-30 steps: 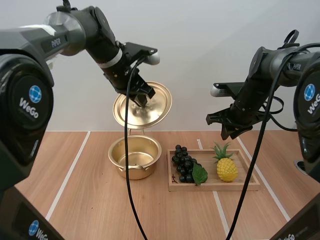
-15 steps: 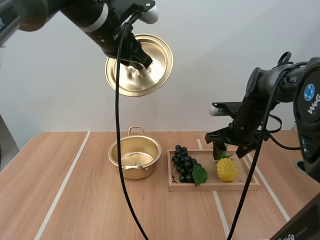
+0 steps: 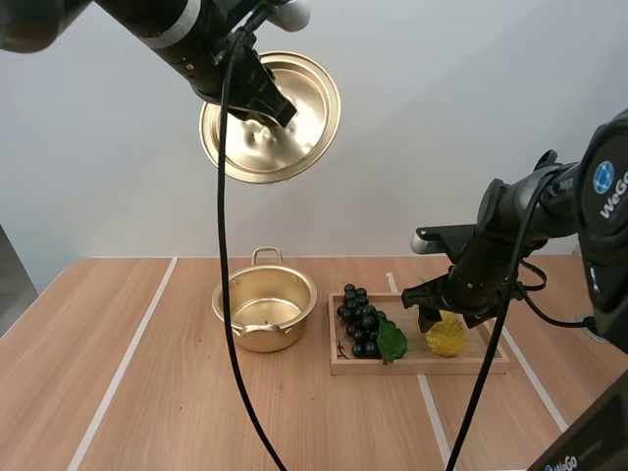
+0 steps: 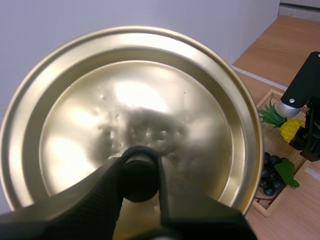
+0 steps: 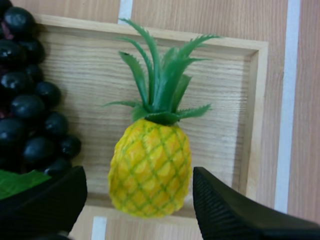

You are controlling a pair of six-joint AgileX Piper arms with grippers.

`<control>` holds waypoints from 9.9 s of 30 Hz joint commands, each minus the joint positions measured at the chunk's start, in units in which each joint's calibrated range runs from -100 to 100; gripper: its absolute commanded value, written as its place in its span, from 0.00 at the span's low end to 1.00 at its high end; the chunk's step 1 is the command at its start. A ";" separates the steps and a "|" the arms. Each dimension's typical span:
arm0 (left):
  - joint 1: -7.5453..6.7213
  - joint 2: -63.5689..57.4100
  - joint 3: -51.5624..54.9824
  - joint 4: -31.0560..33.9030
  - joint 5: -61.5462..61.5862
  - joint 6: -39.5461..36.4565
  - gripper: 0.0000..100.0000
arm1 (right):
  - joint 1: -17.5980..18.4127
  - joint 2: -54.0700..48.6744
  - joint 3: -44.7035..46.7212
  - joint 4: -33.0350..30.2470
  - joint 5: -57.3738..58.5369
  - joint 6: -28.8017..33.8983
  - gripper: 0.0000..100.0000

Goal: Open the pot, put the pineapple inside, and close it

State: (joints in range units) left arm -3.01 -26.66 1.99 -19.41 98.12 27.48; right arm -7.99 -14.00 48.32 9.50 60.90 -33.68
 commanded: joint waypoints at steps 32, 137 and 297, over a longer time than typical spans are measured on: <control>-0.04 -1.38 -0.46 0.35 0.70 0.16 0.00 | -0.16 13.00 0.46 0.20 -13.40 -2.21 0.00; 5.42 -0.01 -49.23 1.42 1.88 -3.15 0.00 | 25.63 28.66 -30.08 7.36 -0.86 -9.64 0.70; 5.19 37.16 21.41 -7.61 -12.11 3.59 0.00 | -0.54 -20.21 1.51 2.62 -23.24 -4.73 0.00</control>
State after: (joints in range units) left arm 2.37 8.47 22.84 -28.39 86.45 31.54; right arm -8.38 -33.78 49.84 12.50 39.36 -37.89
